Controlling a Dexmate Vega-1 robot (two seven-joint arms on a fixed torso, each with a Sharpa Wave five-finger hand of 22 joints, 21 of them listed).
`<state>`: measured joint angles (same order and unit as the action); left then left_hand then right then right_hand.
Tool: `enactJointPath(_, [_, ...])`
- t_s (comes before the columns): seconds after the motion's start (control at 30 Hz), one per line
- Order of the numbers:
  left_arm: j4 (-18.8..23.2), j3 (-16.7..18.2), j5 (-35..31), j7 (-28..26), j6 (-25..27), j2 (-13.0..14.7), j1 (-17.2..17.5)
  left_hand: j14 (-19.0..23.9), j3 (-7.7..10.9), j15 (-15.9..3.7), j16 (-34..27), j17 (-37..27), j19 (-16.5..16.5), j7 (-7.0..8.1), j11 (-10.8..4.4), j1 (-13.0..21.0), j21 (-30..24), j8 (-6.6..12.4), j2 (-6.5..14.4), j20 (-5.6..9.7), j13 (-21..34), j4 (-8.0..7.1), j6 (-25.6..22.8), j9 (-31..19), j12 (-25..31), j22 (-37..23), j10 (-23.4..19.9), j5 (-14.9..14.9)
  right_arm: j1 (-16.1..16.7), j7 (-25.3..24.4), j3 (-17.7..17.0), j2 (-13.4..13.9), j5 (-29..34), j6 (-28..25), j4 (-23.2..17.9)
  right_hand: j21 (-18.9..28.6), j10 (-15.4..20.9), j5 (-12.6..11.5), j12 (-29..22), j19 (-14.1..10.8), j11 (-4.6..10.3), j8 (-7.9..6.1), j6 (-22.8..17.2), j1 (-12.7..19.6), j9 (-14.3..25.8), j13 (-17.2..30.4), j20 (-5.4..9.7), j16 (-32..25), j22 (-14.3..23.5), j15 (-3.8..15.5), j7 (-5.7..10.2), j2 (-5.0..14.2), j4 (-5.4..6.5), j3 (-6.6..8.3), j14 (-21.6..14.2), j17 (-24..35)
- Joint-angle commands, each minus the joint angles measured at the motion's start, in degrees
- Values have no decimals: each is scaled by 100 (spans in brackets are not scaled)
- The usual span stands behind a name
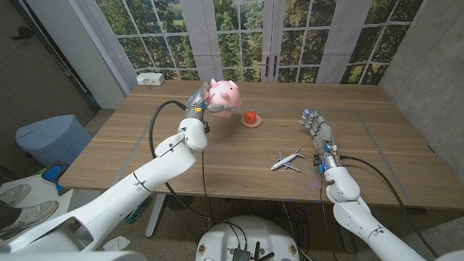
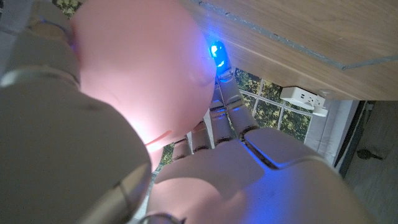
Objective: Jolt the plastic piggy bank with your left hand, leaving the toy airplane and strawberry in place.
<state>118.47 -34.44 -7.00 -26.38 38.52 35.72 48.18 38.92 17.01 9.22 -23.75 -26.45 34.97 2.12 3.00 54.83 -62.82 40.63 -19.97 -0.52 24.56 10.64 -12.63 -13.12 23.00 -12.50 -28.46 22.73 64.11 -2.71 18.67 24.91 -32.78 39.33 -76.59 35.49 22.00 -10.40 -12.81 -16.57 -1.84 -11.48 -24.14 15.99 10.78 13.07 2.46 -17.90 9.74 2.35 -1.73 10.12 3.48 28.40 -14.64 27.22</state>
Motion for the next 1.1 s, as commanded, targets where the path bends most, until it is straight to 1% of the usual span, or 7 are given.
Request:
enactJointPath(0.03, [-450, 876, 1705, 1110, -2260, 201, 334, 2742, 442, -2300, -8, -27, -412, 128, -1385, 2112, -41, 508, 2162, 901, 930, -86, -3337, -167, 2, 15, -3185, 42, 27, -66, -15, -5, 48, 18, -44, -16, -19, 13, 23, -64, 3, 8, -11, -29, 23, 13, 50, -27, 22, 38, -32, 27, -19, 23, 28, 12])
enactJointPath(0.2, [-708, 1091, 2446, 1628, -3033, 176, 383, 2744, 450, -2300, 0, -35, -424, 116, -1380, 2115, -68, 506, 2159, 901, 947, -82, -3338, -171, -11, 34, -3184, 49, 30, -76, -17, -9, 53, 22, -55, -23, -19, 13, 23, -63, -1, 10, -7, -30, 23, 13, 51, -27, 23, 40, -35, 25, -22, 23, 29, 11])
enactJointPath(0.3, [-963, 1172, 2975, 2134, -3481, 162, 344, 2745, 455, -2300, 6, -40, -425, 125, -1380, 2115, -88, 509, 2156, 901, 951, -80, -3341, -178, -24, 46, -3180, 54, 27, -86, -17, -15, 60, 23, -59, -27, -28, 13, 27, -66, 6, 10, -6, -31, 23, 13, 48, -27, 23, 43, -36, 25, -23, 23, 31, 11])
enactJointPath(0.5, [-1461, 1213, 3887, 3035, -4061, 84, 221, 2743, 461, -2300, 16, -46, -444, 128, -1381, 2115, -110, 510, 2151, 884, 972, -78, -3335, -190, -27, 62, -3194, 61, 16, -91, -14, -22, 65, 21, -51, -34, -20, 13, 23, -67, 4, 9, -9, -32, 23, 13, 48, -29, 23, 45, -36, 26, -25, 24, 27, 11])
enactJointPath(0.67, [-1813, 1185, 4469, 3677, -4308, 27, 83, 2739, 466, -2300, 26, -52, -463, 124, -1377, 2113, -128, 516, 2147, 877, 986, -78, -3344, -200, -35, 74, -3195, 67, 12, -102, -14, -26, 72, 18, -47, -42, -21, 12, 24, -71, 5, 9, -8, -34, 23, 13, 49, -28, 23, 36, -37, 28, -27, 26, 32, 10])
enactJointPath(0.8, [-2029, 1147, 4772, 4003, -4411, -24, -8, 2735, 473, -2300, 38, -58, -480, 126, -1375, 2111, -156, 513, 2145, 865, 994, -79, -3336, -209, -58, 87, -3184, 76, 8, -112, -18, -28, 72, 11, -44, -48, -20, 13, 23, -71, -1, 8, -9, -36, 23, 13, 49, -30, 24, 38, -33, 26, -29, 26, 29, 10])
enactJointPath(1.1, [-2167, 1075, 4947, 4121, -4414, -3, -105, 2724, 483, -2300, 59, -69, -502, 136, -1378, 2102, -194, 511, 2136, 868, 1023, -81, -3342, -216, -66, 109, -3210, 89, -35, -79, -8, -45, 44, 4, 13, -57, -20, 12, 23, -78, 4, 10, -5, -38, 23, 13, 50, -30, 24, 39, -32, 27, -32, 27, 32, 9])
